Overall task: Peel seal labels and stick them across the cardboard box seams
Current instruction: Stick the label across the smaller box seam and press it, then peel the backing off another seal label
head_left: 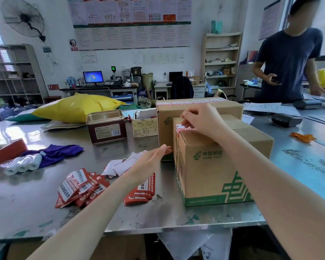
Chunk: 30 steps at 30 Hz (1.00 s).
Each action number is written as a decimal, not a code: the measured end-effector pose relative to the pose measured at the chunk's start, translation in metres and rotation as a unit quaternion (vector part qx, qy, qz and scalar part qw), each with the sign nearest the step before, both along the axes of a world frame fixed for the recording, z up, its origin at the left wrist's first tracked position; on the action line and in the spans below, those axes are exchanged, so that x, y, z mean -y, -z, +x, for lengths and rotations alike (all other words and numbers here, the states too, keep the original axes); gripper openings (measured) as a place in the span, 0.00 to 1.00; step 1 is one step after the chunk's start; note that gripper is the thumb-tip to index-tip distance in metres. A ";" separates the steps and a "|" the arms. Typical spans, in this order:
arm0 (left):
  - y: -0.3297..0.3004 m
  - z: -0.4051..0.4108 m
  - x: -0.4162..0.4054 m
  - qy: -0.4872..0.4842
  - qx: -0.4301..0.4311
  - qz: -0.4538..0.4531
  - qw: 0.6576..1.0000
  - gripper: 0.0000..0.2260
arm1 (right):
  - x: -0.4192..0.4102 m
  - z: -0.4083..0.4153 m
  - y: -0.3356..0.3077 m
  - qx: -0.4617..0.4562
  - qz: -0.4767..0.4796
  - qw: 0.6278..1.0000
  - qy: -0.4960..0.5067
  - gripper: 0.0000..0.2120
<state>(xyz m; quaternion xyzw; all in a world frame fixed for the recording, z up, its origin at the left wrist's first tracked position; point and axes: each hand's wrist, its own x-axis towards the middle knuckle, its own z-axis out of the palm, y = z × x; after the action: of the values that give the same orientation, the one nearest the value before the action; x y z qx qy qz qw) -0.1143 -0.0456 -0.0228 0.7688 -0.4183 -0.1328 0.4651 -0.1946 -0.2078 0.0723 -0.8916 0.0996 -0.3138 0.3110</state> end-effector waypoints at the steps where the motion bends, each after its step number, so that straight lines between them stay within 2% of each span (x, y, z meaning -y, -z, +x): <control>1: -0.001 0.002 -0.004 -0.016 0.014 -0.003 1.000 0.22 | -0.011 0.001 0.000 -0.005 -0.005 1.000 -0.016 0.09; 6: -0.005 0.022 -0.026 -0.123 0.095 0.023 0.988 0.15 | -0.068 0.009 0.014 -0.026 -0.097 0.992 -0.074 0.10; 8: -0.002 0.031 -0.037 -0.163 0.116 0.059 0.978 0.15 | -0.085 0.015 0.026 -0.019 -0.117 0.990 -0.081 0.10; 13: 0.019 0.041 -0.057 -0.195 0.118 0.164 0.960 0.20 | -0.099 0.033 0.082 -0.095 -0.041 0.992 -0.072 0.11; 17: 0.034 0.038 -0.059 -0.182 0.124 0.164 0.962 0.19 | -0.092 0.049 0.125 -0.156 -0.004 0.987 -0.023 0.11; 21: 0.056 0.040 -0.049 -0.185 0.086 0.176 0.963 0.26 | -0.090 0.064 0.146 -0.166 0.019 0.986 -0.018 0.12; 23: 0.063 0.042 -0.042 -0.217 0.062 0.144 0.963 0.23 | -0.089 0.072 0.150 -0.165 0.022 0.986 -0.028 0.12; 25: 0.066 0.045 -0.036 -0.265 0.054 0.073 0.960 0.18 | -0.087 0.080 0.151 -0.152 0.014 0.988 -0.037 0.11; 30: 0.083 0.053 -0.041 -0.354 0.096 -0.053 0.929 0.09 | -0.083 0.084 0.167 -0.098 0.035 0.994 -0.038 0.12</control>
<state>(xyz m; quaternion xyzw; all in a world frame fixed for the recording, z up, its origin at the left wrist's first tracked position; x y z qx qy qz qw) -0.0613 -0.0046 -0.1061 0.8501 -0.1682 0.1373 0.4798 -0.1105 -0.1249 -0.0946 -0.9097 0.1066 -0.2091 0.3425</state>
